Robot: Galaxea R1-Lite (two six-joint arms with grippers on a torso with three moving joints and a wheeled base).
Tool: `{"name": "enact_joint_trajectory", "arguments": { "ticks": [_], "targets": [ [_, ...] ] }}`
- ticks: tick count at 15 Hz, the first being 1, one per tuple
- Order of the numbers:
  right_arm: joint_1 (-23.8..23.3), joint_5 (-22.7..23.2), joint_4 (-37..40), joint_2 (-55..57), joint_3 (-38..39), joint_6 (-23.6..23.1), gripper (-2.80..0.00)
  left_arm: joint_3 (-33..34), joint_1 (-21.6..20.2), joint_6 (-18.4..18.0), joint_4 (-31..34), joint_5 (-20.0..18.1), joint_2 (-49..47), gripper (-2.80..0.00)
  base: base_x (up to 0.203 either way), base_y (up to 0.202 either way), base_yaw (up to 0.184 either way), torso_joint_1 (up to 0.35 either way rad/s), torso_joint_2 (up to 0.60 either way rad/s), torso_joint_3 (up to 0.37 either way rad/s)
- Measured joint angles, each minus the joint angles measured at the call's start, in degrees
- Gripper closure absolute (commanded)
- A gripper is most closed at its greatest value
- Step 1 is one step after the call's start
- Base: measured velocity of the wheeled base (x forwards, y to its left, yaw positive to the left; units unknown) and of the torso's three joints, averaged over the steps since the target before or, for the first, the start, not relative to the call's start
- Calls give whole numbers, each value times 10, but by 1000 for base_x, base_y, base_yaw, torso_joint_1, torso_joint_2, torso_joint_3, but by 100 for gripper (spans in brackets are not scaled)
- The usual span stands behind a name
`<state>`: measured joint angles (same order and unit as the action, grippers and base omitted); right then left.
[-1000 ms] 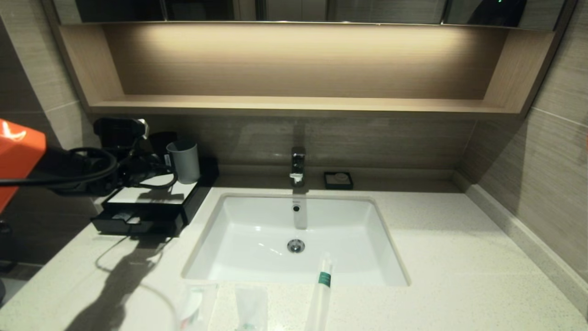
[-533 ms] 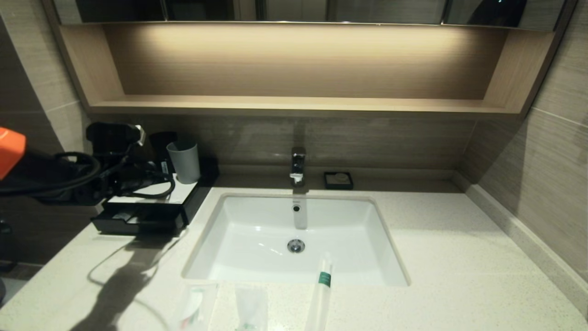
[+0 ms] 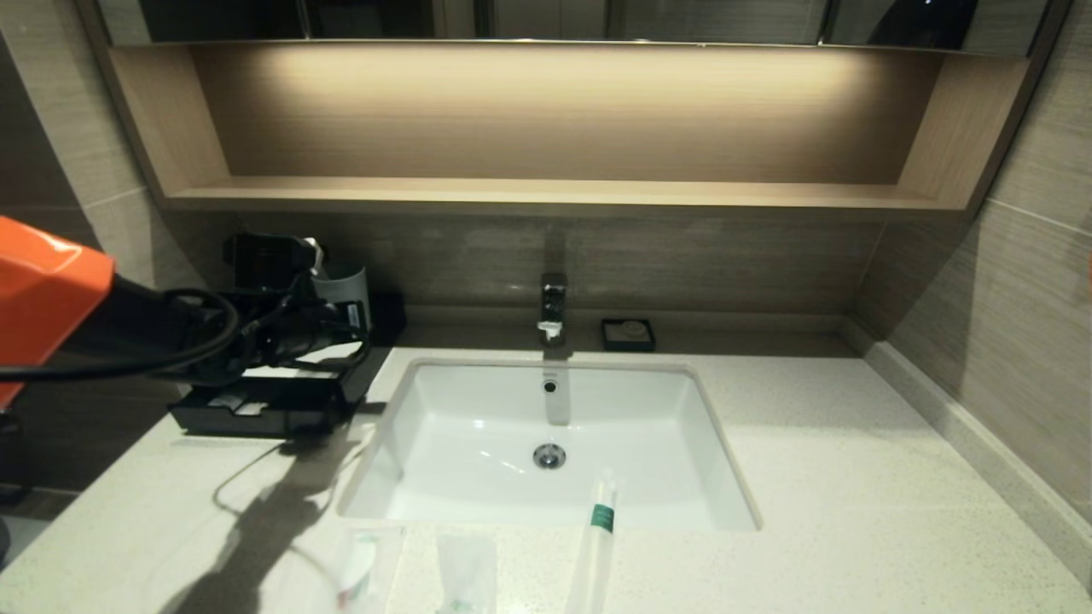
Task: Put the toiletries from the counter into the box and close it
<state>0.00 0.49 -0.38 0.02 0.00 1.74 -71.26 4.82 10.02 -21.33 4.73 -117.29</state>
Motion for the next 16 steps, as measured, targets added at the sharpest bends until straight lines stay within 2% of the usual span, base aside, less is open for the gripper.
{"name": "enact_joint_trajectory", "arguments": {
  "ticks": [16],
  "targets": [
    [0, 0, 0, 0, 0, 0, 0, -69, -7, -17, -15, 21, -83, 0, 0, 0, 0, 0, 0, 0]
  ]
}}
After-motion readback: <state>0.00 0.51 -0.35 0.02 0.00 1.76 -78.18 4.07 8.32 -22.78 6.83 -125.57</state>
